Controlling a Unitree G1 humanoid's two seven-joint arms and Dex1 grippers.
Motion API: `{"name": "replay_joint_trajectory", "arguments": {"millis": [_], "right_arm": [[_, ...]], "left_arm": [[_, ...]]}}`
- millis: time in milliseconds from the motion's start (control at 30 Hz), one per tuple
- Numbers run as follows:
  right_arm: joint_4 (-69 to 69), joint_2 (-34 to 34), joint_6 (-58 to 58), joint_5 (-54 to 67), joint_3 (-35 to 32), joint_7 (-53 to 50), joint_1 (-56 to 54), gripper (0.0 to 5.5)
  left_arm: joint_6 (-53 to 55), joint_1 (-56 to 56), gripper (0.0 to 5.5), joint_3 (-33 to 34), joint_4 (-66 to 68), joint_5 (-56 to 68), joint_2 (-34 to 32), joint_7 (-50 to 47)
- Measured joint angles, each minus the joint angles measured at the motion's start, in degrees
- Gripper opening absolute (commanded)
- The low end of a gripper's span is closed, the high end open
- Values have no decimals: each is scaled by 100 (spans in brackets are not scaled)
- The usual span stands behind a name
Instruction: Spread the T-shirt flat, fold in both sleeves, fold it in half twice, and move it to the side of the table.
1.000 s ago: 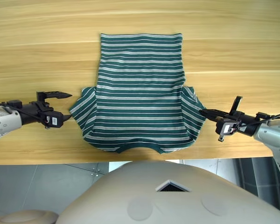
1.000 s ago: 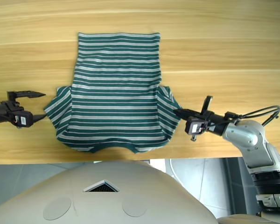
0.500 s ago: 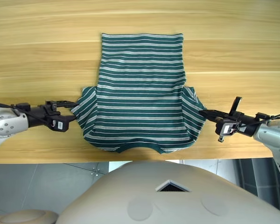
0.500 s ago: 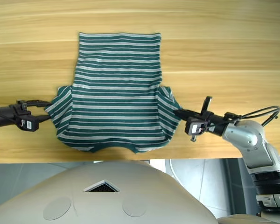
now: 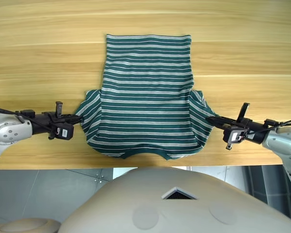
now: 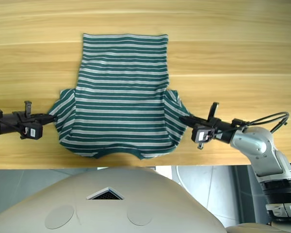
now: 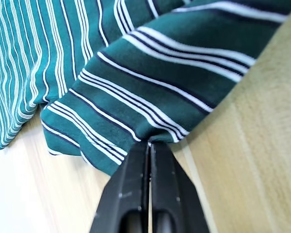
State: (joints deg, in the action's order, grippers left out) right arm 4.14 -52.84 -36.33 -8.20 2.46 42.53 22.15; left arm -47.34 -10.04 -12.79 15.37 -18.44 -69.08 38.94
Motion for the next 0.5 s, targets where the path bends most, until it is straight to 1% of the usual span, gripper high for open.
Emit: {"name": "replay_joint_trajectory", "arguments": {"millis": [200, 500], "right_arm": [[2, -4, -18, 0, -4, 0, 23, 0], [0, -32, -34, 6, -30, 2, 39, 0]], "left_arm": [[-4, -25, 3, 25, -8, 14, 0, -7], [-12, -426, 3, 202, -408, 296, -12, 59]]}}
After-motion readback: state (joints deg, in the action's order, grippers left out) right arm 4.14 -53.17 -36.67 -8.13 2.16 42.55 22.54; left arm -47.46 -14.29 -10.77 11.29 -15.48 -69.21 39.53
